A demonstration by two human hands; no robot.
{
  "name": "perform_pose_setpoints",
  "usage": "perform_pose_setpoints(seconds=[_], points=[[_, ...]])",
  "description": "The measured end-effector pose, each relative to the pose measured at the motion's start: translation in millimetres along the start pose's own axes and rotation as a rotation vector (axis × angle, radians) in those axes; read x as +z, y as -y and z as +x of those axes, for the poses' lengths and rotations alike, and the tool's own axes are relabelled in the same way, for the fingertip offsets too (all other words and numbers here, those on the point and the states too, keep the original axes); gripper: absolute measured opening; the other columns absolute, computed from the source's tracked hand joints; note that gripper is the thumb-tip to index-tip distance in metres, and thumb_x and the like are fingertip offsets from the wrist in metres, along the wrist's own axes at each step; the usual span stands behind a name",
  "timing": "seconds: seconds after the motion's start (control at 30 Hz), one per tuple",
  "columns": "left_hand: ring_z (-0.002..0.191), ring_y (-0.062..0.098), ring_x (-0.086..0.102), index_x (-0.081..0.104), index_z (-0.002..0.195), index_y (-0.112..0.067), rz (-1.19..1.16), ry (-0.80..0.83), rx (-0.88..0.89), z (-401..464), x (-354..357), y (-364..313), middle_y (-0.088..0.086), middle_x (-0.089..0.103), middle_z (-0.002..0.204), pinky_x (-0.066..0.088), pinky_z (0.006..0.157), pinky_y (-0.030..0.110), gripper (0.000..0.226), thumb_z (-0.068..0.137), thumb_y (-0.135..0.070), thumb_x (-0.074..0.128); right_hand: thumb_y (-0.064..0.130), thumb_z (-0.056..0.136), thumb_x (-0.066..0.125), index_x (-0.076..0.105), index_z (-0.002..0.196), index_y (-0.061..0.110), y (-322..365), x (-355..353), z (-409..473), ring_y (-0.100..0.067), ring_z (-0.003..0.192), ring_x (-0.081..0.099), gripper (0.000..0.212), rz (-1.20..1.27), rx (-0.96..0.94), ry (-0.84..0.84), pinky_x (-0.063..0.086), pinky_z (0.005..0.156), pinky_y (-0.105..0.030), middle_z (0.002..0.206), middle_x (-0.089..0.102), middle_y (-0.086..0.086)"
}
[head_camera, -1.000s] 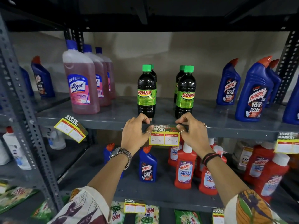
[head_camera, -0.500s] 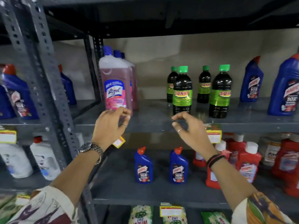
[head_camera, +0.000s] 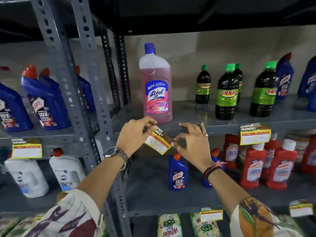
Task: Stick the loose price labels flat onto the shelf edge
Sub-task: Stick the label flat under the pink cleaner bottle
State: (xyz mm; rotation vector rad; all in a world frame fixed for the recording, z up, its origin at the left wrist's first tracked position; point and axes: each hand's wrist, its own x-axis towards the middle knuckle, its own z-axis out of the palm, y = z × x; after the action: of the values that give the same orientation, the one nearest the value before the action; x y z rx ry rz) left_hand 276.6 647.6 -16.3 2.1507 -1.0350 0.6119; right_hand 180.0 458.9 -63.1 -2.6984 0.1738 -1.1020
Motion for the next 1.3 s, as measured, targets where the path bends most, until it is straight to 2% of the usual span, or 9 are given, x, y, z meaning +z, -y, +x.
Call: perform_pose_setpoints(seconds=[0.1, 0.23, 0.37, 0.53, 0.67, 0.77, 0.9, 1.13, 1.3], points=[[0.075, 0.008, 0.069, 0.066, 0.088, -0.029, 0.006, -0.024, -0.007, 1, 2, 3, -0.008, 0.074, 0.080, 0.057, 0.071, 0.037, 0.007, 0.087, -0.035, 0.062, 0.032, 0.071, 0.074, 0.071, 0.076, 0.029, 5, 2, 0, -0.025, 0.115, 0.050, 0.007, -0.025, 0.018, -0.023, 0.022, 0.110, -0.056, 0.124, 0.060, 0.000], [0.077, 0.015, 0.070, 0.063, 0.087, -0.024, 0.060, 0.007, 0.017, 0, 2, 7, -0.005, 0.073, 0.079, 0.056, 0.069, 0.040, 0.008, 0.088, -0.031, 0.060, 0.028, 0.082, 0.063, 0.065, 0.088, 0.023, 3, 3, 1, -0.027, 0.113, 0.052, 0.008, -0.085, -0.020, -0.031, 0.027, 0.106, -0.060, 0.121, 0.061, -0.003], [0.081, 0.011, 0.070, 0.062, 0.093, -0.018, -0.049, -0.032, 0.016, -3, 1, 11, -0.001, 0.074, 0.084, 0.058, 0.072, 0.037, 0.013, 0.091, -0.030, 0.057, 0.025, 0.094, 0.045, 0.055, 0.095, 0.018, 5, -2, 7, -0.028, 0.095, 0.059, 0.011, -0.009, 0.011, -0.097, 0.036, 0.100, -0.054, 0.097, 0.071, -0.002], [0.086, 0.007, 0.068, 0.063, 0.093, -0.025, -0.025, -0.041, 0.031, -14, 5, 16, -0.010, 0.074, 0.094, 0.058, 0.068, 0.038, 0.013, 0.090, -0.036, 0.057, 0.022, 0.091, 0.052, 0.055, 0.094, 0.018, 7, -9, 11, -0.028, 0.089, 0.061, 0.006, -0.013, 0.007, -0.061, 0.039, 0.098, -0.056, 0.087, 0.072, -0.001], [0.114, 0.003, 0.059, 0.067, 0.083, -0.026, 0.000, 0.028, 0.037, -22, 7, 19, -0.014, 0.068, 0.119, 0.057, 0.080, 0.035, 0.001, 0.083, -0.027, 0.067, 0.022, 0.080, 0.066, 0.065, 0.082, 0.022, 7, -14, 9, -0.023, 0.100, 0.058, 0.003, -0.018, -0.007, 0.015, 0.033, 0.103, -0.057, 0.114, 0.069, 0.005], [0.112, 0.006, 0.060, 0.070, 0.082, -0.023, 0.052, 0.069, 0.051, -23, 7, 20, -0.013, 0.064, 0.126, 0.054, 0.078, 0.028, 0.002, 0.080, -0.023, 0.069, 0.024, 0.075, 0.069, 0.068, 0.078, 0.025, 6, -14, 8, -0.022, 0.109, 0.053, 0.003, -0.054, -0.016, 0.078, 0.030, 0.105, -0.057, 0.127, 0.062, 0.009], [0.103, 0.005, 0.063, 0.070, 0.081, -0.022, 0.021, 0.029, 0.030, -21, 7, 18, -0.014, 0.067, 0.121, 0.056, 0.072, 0.029, 0.003, 0.079, -0.024, 0.069, 0.024, 0.077, 0.069, 0.068, 0.079, 0.023, 7, -13, 9, -0.022, 0.107, 0.054, 0.003, -0.051, -0.006, 0.042, 0.032, 0.105, -0.056, 0.125, 0.064, 0.008], [0.092, 0.003, 0.066, 0.067, 0.073, -0.025, -0.051, -0.069, -0.021, -15, 8, 12, -0.012, 0.074, 0.100, 0.057, 0.073, 0.034, 0.006, 0.076, -0.023, 0.073, 0.022, 0.079, 0.065, 0.061, 0.077, 0.023, 12, -12, 13, -0.020, 0.088, 0.059, 0.004, 0.014, 0.050, -0.076, 0.040, 0.095, -0.048, 0.098, 0.073, 0.006], [0.082, 0.006, 0.066, 0.067, 0.073, -0.023, -0.023, -0.115, -0.029, -9, 11, 12, -0.012, 0.074, 0.091, 0.057, 0.067, 0.036, 0.007, 0.074, -0.025, 0.074, 0.023, 0.077, 0.066, 0.058, 0.076, 0.023, 15, -7, 17, -0.021, 0.083, 0.058, 0.008, 0.005, 0.105, -0.118, 0.037, 0.094, -0.048, 0.087, 0.071, 0.005]])
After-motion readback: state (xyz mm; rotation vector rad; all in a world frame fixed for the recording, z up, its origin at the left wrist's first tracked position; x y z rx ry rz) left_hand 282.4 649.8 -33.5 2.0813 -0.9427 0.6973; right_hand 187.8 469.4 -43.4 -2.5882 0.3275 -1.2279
